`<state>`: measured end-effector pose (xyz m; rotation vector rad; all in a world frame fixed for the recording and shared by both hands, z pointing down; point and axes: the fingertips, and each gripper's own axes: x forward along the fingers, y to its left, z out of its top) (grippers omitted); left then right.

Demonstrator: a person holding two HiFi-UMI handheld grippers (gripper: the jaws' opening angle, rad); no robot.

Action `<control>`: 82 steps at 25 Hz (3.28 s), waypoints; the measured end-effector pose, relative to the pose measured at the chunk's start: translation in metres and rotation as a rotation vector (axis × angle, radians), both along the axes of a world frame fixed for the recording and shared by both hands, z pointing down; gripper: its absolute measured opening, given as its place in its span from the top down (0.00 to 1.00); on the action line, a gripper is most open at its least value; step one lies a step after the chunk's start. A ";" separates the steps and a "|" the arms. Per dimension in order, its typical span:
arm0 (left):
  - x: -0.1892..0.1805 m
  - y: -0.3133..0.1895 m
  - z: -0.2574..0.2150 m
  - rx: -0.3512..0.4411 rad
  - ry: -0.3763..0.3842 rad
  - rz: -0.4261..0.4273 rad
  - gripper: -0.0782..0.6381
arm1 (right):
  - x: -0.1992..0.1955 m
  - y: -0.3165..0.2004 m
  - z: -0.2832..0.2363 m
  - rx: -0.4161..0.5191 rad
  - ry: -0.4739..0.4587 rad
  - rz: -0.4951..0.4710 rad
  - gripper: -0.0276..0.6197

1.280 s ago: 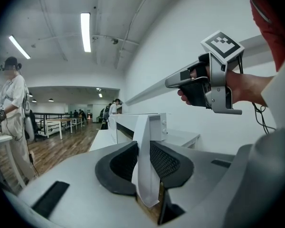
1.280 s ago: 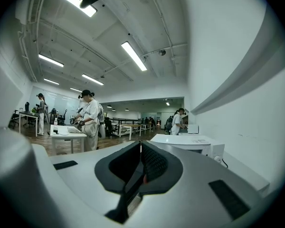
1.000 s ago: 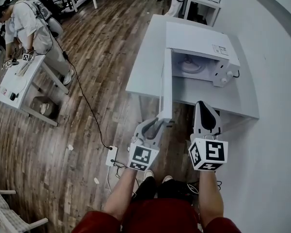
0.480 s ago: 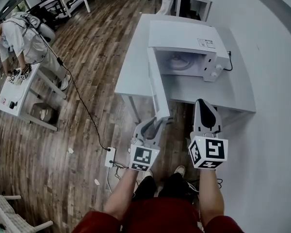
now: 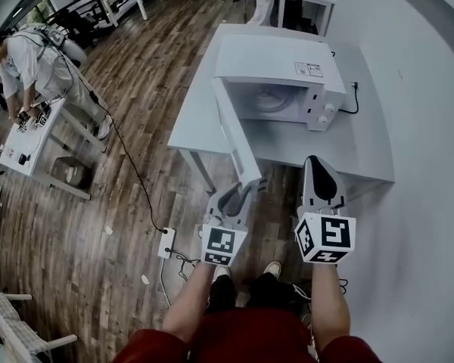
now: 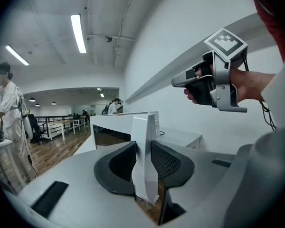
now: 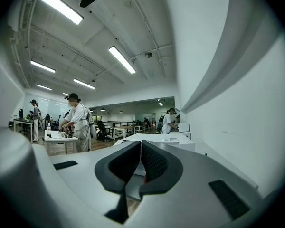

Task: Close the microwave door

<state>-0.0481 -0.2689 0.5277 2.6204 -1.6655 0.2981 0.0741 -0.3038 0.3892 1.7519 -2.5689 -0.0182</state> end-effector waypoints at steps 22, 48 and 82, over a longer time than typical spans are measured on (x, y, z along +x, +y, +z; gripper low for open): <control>0.143 -0.120 0.005 0.014 -0.008 -0.054 0.75 | 0.118 -0.050 0.011 0.003 0.033 0.000 0.91; 0.185 -0.277 -0.003 0.054 0.058 -0.105 0.78 | 0.163 -0.151 0.034 -0.053 0.043 0.040 0.91; 0.183 -0.298 -0.006 0.067 0.073 0.006 0.84 | 0.128 -0.199 0.046 -0.070 0.031 0.082 0.91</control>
